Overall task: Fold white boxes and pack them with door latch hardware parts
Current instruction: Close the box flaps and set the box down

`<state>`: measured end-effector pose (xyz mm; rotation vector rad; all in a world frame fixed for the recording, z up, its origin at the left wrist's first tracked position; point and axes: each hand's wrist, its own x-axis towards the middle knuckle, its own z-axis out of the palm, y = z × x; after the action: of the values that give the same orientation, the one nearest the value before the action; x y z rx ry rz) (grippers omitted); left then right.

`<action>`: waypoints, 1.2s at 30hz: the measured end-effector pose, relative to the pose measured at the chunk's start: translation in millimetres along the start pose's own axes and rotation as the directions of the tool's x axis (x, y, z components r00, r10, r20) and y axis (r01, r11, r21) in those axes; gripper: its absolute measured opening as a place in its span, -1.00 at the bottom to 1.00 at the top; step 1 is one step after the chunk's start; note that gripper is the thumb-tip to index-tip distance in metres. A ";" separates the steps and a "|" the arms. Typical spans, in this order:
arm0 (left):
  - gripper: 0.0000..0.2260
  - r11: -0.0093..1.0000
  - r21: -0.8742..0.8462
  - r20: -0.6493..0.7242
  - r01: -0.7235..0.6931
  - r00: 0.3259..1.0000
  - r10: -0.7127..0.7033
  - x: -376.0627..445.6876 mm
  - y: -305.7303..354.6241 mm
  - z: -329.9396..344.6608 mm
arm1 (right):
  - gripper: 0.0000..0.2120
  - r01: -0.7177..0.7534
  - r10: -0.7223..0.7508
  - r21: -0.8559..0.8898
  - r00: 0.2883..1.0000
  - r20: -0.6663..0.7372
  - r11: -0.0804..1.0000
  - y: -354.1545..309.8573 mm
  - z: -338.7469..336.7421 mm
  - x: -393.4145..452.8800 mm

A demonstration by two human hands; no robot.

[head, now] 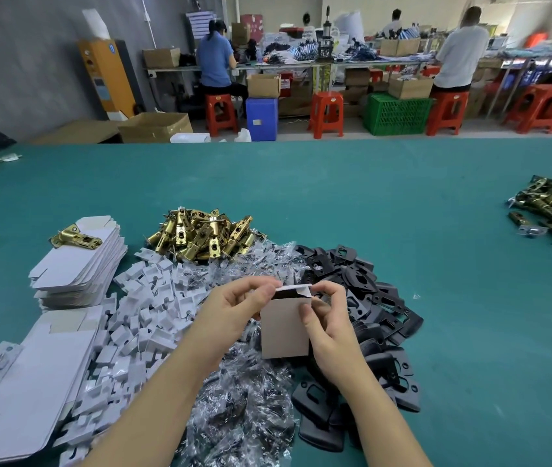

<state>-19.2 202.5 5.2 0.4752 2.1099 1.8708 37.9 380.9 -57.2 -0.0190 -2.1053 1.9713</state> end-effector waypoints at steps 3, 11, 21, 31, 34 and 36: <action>-0.83 0.998 0.054 -0.064 -0.039 0.997 0.042 0.6 -3.0 3.9 | -0.71 0.004 -0.004 -0.004 1.000 0.012 1.000 -2.3 0.6 -0.4; -0.79 0.886 0.419 -0.026 -0.197 0.973 0.229 0.9 -6.5 4.4 | -0.61 -0.018 0.013 0.105 0.999 0.050 0.994 -4.3 -2.3 -1.6; -0.59 0.672 0.680 0.104 -0.292 0.946 0.306 -1.0 2.6 5.3 | -0.63 -0.008 0.008 0.038 1.000 0.004 0.999 -4.3 0.9 -0.2; -0.71 0.746 0.589 0.118 -0.310 0.947 0.300 1.4 3.1 2.7 | -0.72 0.005 -0.003 0.067 0.999 -0.036 0.998 -9.6 0.9 -1.6; -0.75 0.755 0.585 0.121 -0.295 0.953 0.279 1.5 7.3 2.7 | -0.73 0.014 -0.012 0.049 0.999 -0.044 0.999 -9.2 0.8 -1.6; -0.77 0.752 0.594 0.113 -0.286 0.955 0.274 1.2 9.6 2.7 | -0.71 0.011 -0.008 0.050 0.999 -0.044 0.999 -8.7 0.8 -1.7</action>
<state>-18.6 206.4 14.4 0.9939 2.7340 1.2431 40.8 379.1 -49.0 -0.0427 -2.0247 1.9986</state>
